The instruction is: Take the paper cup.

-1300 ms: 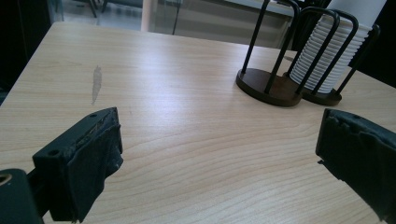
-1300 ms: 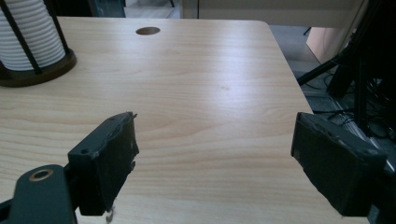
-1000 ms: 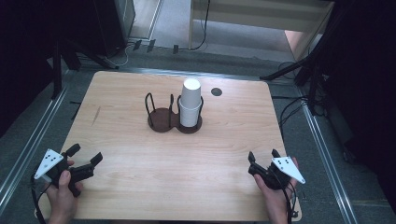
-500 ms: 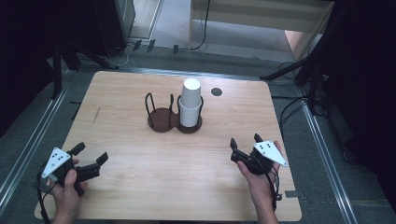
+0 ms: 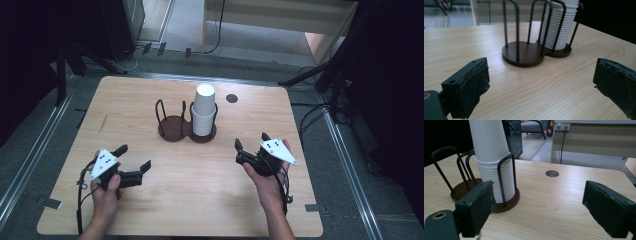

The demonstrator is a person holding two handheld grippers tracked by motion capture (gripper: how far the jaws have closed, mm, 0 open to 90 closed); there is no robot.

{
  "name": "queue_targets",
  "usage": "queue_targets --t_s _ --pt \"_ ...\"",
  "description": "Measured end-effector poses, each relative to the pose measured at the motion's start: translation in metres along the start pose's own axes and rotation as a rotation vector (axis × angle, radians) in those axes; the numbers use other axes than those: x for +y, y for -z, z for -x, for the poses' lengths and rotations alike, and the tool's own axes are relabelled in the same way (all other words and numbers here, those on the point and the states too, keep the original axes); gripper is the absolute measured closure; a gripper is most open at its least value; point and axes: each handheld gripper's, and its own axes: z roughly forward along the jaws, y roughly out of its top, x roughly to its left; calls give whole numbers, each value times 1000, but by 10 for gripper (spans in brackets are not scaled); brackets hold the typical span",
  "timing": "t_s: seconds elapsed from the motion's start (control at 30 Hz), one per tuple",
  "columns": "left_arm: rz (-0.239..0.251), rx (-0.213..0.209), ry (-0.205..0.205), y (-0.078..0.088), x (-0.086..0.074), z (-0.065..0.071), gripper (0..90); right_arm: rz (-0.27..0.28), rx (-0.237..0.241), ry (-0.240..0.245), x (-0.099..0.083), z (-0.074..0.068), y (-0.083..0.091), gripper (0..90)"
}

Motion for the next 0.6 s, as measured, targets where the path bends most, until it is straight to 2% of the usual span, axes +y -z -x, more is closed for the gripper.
queue_targets --t_s 0.1,0.23,0.37,0.47,0.53,0.6 --pt "3 -34 13 -17 4 12 9 -4 6 -1 3 -2 -3 41" --pt "6 -63 5 -37 9 27 10 -13 18 -7 7 -6 -10 0" --pt "-18 -78 -18 -61 15 43 10 -20 28 -3 11 -10 -17 0" --pt "-26 -101 -18 -76 18 55 10 -22 35 10 15 -15 -23 0" --pt "-26 -92 -35 -84 18 65 14 -24 40 19 18 -19 -27 0" --pt "-22 -62 -44 -92 18 73 70 -20 50 22 21 -23 -31 0"
